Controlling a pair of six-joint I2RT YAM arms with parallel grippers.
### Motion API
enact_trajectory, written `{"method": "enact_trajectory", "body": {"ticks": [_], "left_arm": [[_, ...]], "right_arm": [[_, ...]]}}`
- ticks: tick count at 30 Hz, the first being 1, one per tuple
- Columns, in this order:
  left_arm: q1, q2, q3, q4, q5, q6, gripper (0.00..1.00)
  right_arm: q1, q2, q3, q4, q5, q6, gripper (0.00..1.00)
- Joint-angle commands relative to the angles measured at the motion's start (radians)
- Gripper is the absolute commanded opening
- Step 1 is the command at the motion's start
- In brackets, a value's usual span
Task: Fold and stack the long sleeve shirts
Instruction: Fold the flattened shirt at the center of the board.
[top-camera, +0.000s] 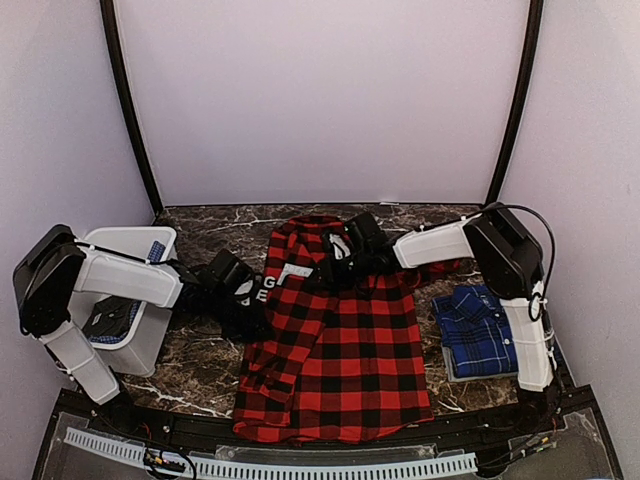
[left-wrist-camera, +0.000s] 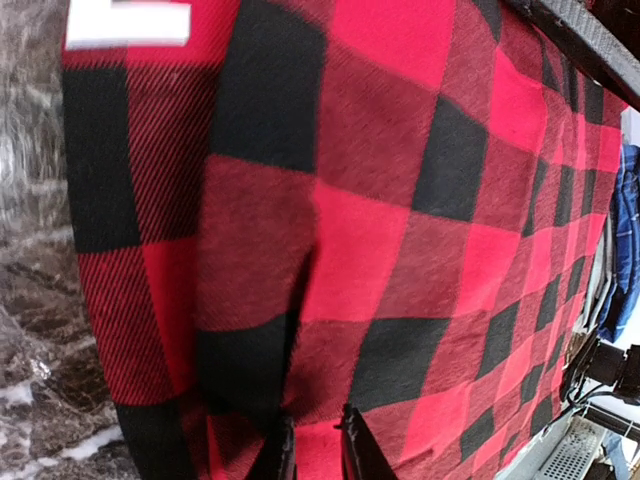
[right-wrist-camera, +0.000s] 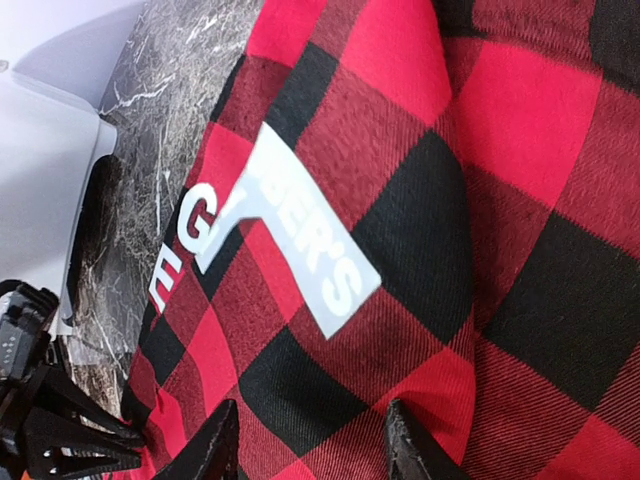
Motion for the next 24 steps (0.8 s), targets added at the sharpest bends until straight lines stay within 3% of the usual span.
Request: {"method": "enact_trajectory", "body": {"ticks": [1,8,17,24], "left_arm": [[-0.001,-0.045,0.109,-0.12,-0.055,0.071,0.17],[0.067,0.049,0.359,-0.12,-0.141,0.124,0.23],[0.219,0.401,0.746,-0.03,-0.151,0.188,0.22],[0.279,0.638,0.955,0.026,-0.095,0.204,0.22]], "right_arm": [[-0.002,-0.026,0.097,-0.086,0.085,-0.08,0.47],[-0.057,0.03,0.222,-0.116,0.1,-0.135,0.49],[-0.087,0.185,0.429,-0.137,0.058,-0.168,0.49],[-0.09,0.275,0.513,-0.141,0.02,-0.15,0.47]]}}
